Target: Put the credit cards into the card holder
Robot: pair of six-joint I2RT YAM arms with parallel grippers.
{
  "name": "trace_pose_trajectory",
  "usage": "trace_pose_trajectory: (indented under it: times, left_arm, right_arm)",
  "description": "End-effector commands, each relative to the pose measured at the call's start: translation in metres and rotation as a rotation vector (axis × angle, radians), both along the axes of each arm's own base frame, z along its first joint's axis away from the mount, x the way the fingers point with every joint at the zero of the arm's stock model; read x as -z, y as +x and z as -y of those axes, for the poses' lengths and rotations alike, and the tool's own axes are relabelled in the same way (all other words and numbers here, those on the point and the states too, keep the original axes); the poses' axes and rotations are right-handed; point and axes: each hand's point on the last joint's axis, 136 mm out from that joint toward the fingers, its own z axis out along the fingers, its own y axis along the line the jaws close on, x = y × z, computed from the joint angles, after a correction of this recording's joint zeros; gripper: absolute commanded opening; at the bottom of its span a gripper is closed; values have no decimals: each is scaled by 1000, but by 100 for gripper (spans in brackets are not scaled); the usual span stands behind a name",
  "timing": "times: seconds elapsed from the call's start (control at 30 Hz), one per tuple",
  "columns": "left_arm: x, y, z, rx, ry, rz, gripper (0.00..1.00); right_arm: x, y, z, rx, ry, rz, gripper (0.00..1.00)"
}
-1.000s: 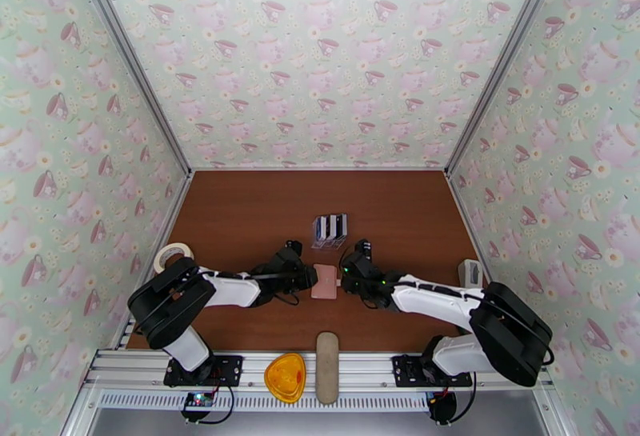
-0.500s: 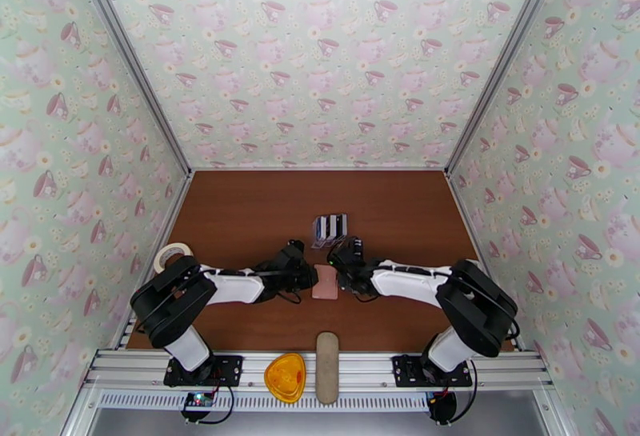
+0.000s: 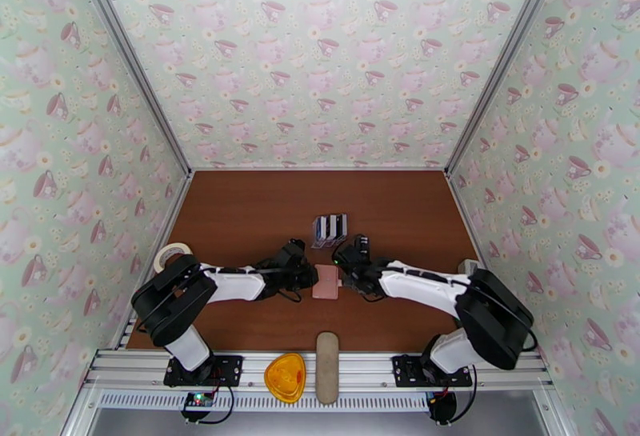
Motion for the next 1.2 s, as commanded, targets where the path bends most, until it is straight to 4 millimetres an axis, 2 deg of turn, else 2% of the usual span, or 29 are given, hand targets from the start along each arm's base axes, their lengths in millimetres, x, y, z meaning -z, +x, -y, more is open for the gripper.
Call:
trace_pose_trajectory:
  times: [0.0,0.13,0.23,0.43,0.57,0.67,0.83,1.0,1.17]
  left_arm:
    - [24,-20,-23,16,119,-79,21]
    - [8,-14,-21,26,120,-41,22]
    - [-3,-10,-21,30,130,-16,23]
    - [-18,-8,-21,35,129,10,25]
    - [-21,-8,-22,35,126,15,26]
    - [-22,-11,-20,42,117,13,26]
    - [-24,-22,-13,73,107,14,26]
    - [-33,-27,-4,96,85,43,26]
    - [-39,-26,0,102,72,59,24]
  right_arm:
    - [-27,3,-3,-31,40,59,50]
    - [-60,4,-20,-83,156,113,46]
    - [-72,2,-39,-137,242,117,43]
    - [-67,-11,-90,-287,393,56,36]
    - [-53,-17,-110,-325,381,10,35]
    - [-36,-16,-110,-304,347,-24,34]
    - [-15,-11,-92,-252,280,-51,35]
    - [-4,-5,-74,-205,283,-65,35]
    - [3,-3,-70,-200,269,-74,36]
